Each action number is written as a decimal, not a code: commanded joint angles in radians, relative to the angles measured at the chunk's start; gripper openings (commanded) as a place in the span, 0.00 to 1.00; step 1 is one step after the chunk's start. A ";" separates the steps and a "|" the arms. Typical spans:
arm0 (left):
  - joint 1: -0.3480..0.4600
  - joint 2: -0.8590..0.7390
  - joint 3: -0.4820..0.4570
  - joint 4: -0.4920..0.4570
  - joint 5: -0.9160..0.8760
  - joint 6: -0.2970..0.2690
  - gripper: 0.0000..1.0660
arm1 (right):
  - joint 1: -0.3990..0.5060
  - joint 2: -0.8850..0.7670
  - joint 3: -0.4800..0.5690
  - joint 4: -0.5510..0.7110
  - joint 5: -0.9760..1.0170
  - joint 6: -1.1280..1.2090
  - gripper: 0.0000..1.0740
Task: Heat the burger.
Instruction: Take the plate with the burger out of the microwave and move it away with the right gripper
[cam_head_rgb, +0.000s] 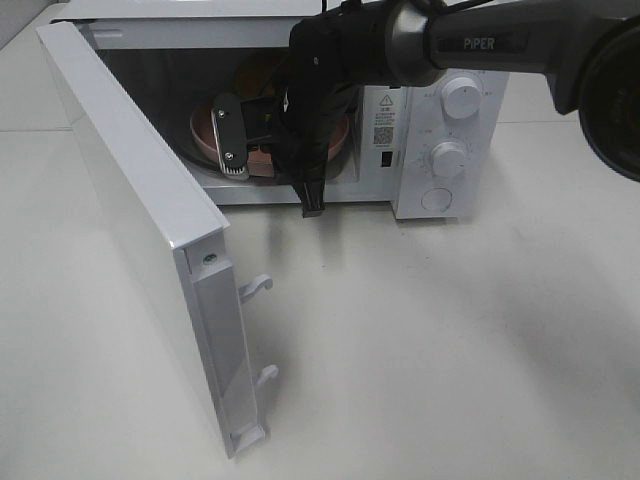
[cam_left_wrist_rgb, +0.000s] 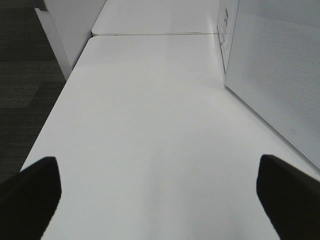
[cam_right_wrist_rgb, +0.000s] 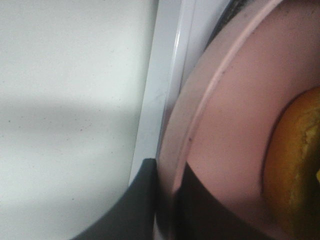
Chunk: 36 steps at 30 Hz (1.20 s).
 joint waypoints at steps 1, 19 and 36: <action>0.003 -0.017 0.003 0.002 -0.007 0.000 0.94 | 0.000 -0.033 0.013 0.019 0.021 -0.021 0.00; 0.003 -0.017 0.003 0.002 -0.007 0.000 0.94 | -0.001 -0.174 0.201 0.026 -0.047 -0.083 0.00; 0.003 -0.017 0.003 0.002 -0.007 0.000 0.94 | 0.001 -0.319 0.384 0.012 -0.191 -0.098 0.00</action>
